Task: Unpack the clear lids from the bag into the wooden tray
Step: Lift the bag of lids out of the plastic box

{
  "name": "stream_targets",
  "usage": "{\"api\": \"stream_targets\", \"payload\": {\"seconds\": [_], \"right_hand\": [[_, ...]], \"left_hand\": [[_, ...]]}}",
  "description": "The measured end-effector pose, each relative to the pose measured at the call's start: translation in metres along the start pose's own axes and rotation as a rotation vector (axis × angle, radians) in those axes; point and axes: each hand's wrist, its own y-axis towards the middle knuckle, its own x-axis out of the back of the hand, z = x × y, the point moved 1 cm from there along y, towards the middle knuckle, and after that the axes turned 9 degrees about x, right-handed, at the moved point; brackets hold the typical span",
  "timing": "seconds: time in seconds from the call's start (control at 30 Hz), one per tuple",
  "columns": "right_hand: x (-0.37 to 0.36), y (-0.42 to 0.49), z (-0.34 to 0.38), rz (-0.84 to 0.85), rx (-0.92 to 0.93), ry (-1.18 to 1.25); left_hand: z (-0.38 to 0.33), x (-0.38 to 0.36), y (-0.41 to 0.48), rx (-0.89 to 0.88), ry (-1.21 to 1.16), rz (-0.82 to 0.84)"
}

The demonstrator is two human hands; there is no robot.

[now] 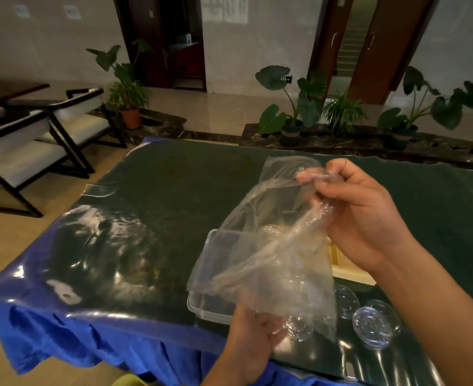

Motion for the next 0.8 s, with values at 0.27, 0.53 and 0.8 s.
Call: {"api": "stream_targets", "payload": {"seconds": [0.27, 0.53, 0.8], "right_hand": [[0.027, -0.028, 0.032, -0.010, 0.023, -0.368], [0.042, -0.046, 0.042, -0.184, 0.329, -0.975], [0.018, -0.056, 0.061, 0.005, 0.276, -1.066]], "left_hand": [[-0.031, 0.000, 0.018, -0.143, -0.130, 0.379], [-0.043, 0.051, 0.024, -0.196, -0.094, 0.087], [-0.043, 0.054, -0.001, -0.138, -0.143, 0.130]]}}
